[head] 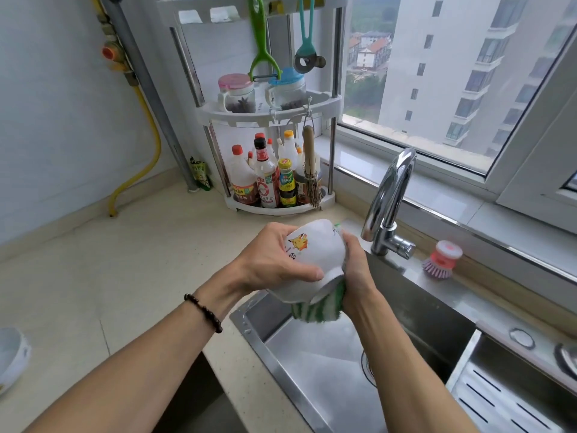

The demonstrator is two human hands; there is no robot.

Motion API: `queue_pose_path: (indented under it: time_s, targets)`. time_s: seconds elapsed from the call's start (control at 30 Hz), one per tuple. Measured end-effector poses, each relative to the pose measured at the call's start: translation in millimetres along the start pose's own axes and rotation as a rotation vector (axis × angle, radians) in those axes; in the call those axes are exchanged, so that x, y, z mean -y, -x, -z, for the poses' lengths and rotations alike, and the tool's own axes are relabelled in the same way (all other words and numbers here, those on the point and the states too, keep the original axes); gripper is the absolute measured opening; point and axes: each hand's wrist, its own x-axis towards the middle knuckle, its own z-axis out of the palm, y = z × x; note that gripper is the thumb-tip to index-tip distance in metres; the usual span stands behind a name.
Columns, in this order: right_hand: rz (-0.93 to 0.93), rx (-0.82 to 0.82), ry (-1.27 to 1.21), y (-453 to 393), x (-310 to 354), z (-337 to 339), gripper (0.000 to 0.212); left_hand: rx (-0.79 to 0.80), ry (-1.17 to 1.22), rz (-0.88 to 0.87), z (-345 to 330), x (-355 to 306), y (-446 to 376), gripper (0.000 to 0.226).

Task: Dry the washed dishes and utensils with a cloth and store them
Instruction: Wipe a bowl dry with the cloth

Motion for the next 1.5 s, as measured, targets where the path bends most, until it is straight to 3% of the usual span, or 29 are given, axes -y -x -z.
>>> queue_pose_path:
  time_s: [0.1, 0.2, 0.3, 0.4, 0.5, 0.57, 0.63, 0.7, 0.8, 0.87, 1.0, 1.07, 1.17, 1.2, 1.27, 1.37, 1.5]
  targets:
    - [0.033, -0.087, 0.091, -1.5, -6.6, 4.8, 0.069, 0.123, 0.106, 0.096, 7.2, 3.4, 4.9, 0.058]
    - [0.104, -0.064, 0.278, 2.7, -6.3, 3.5, 0.038, 0.237, -0.046, 0.183, 13.0, -7.2, 0.7, 0.044]
    - [0.231, -0.114, 0.541, 1.2, -0.7, -8.0, 0.035, 0.179, -0.274, 0.229, 8.1, -10.8, -5.2, 0.034]
    - [0.332, -0.182, 0.680, 2.6, -4.3, -21.7, 0.041, 0.064, -0.313, 0.211, 3.9, 0.3, -6.6, 0.024]
    - [0.386, -0.096, 0.747, 11.8, -27.4, -38.0, 0.048, -0.087, -0.471, 0.154, 3.2, 13.2, -13.2, 0.017]
    - [0.349, -0.080, 0.632, 14.9, -31.9, -40.5, 0.044, -0.101, -0.562, 0.105, 1.3, 15.0, -13.1, 0.017]
    - [0.170, -0.079, 0.385, 7.2, -23.7, -35.2, 0.035, -0.061, -0.517, 0.084, -0.8, 14.1, -7.2, 0.023]
    - [0.030, -0.109, 0.242, -3.4, -12.3, -32.9, 0.043, -0.093, -0.420, 0.083, -0.4, 16.4, -3.8, 0.028]
    - [0.171, -0.164, 0.390, -9.4, -21.1, -47.6, 0.047, -0.224, -0.386, 0.065, 1.1, 21.4, -10.0, 0.022]
    - [0.243, -0.178, 0.440, -5.7, -30.4, -52.2, 0.049, -0.208, -0.485, 0.052, 2.7, 19.3, -14.3, 0.018]
    - [0.022, -0.138, 0.180, -7.6, -17.1, -43.2, 0.046, -0.152, -0.511, -0.001, 3.3, 20.3, -7.1, 0.020]
    - [0.101, -0.151, 0.274, -9.4, -16.3, -45.4, 0.047, -0.186, -0.471, 0.002, 2.5, 23.7, -6.2, 0.020]
    - [0.256, -0.154, 0.535, -4.9, -24.3, -52.8, 0.057, -0.187, -0.609, -0.026, 2.2, 20.5, -10.6, 0.021]
    - [0.232, -0.140, 0.473, -4.6, -22.8, -51.1, 0.051, -0.155, -0.623, -0.042, 2.9, 18.3, -10.2, 0.020]
    - [0.111, -0.097, 0.279, -0.9, -10.4, -41.9, 0.039, -0.062, -0.539, -0.065, 6.5, 14.9, -6.0, 0.022]
    - [0.000, -0.020, 0.087, -6.8, 1.1, -20.5, 0.041, 0.023, -0.228, -0.055, 10.8, 9.2, 3.6, 0.037]
    - [0.021, -0.106, 0.023, -10.4, -7.4, -12.7, 0.040, 0.113, -0.073, 0.005, 17.6, 1.2, 6.1, 0.045]
